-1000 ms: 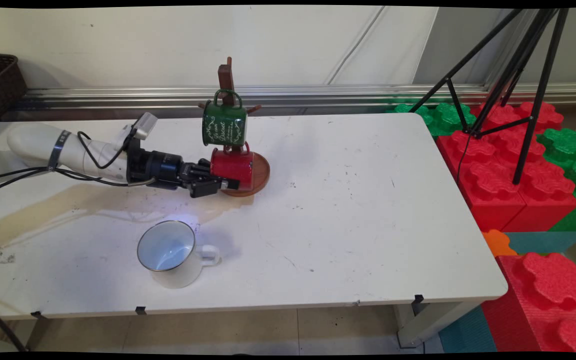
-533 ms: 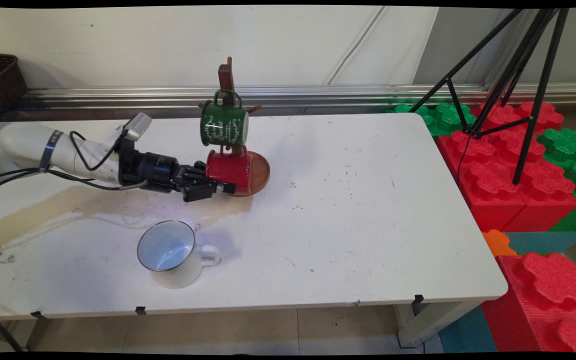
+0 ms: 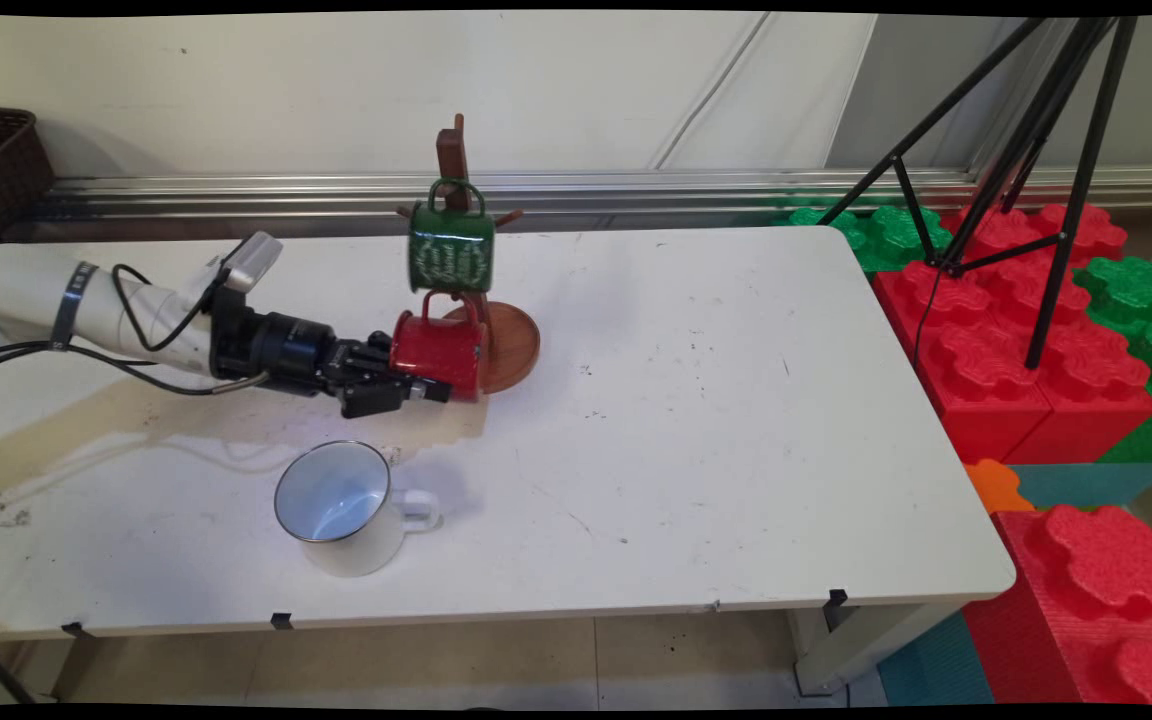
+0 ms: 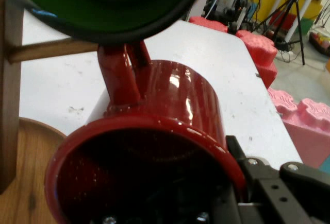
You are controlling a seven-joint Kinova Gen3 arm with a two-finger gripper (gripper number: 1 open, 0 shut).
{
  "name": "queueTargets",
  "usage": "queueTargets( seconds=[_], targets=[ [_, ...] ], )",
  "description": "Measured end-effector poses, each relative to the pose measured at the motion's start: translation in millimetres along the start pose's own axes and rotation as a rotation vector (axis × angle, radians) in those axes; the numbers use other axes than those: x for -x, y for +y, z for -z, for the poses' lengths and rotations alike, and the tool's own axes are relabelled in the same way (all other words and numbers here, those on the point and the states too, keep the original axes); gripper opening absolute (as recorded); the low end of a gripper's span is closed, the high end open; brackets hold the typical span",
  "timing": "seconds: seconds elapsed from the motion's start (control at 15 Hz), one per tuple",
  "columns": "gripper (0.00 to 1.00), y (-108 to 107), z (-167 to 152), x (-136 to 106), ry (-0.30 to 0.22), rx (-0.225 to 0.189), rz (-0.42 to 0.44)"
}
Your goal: Place the picked object on the table
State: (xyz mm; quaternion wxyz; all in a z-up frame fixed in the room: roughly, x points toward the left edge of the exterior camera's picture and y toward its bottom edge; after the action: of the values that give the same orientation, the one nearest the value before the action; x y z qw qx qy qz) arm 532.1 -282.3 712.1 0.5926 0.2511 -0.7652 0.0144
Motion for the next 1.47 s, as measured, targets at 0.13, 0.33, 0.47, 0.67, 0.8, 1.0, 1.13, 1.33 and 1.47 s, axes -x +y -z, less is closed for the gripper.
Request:
queueTargets(
  seconds=[0.13, 0.33, 0.47, 0.67, 0.8, 1.0, 1.13, 1.33, 1.47],
  targets=[
    [0.0, 0.2, 8.3, 3.0, -0.025, -0.013, -0.013],
    [0.0, -1.0, 21.2, 7.3, -0.055, -0.035, -0.028],
    [0.0, -1.6, 29.5, 9.5, -0.072, -0.045, -0.038],
    [0.0, -1.5, 45.0, 12.6, -0.104, -0.059, -0.058],
    [0.0, -0.2, 53.7, 13.7, -0.119, -0.066, -0.071],
    [0.0, 1.3, 69.2, 12.9, -0.147, -0.073, -0.101],
    [0.0, 2.7, 77.1, 11.3, -0.16, -0.077, -0.116],
    [0.0, 5.7, 90.5, 7.6, -0.181, -0.092, -0.14],
    [0.0, 8.4, 101.1, 4.3, -0.2, -0.105, -0.16]
  ],
)
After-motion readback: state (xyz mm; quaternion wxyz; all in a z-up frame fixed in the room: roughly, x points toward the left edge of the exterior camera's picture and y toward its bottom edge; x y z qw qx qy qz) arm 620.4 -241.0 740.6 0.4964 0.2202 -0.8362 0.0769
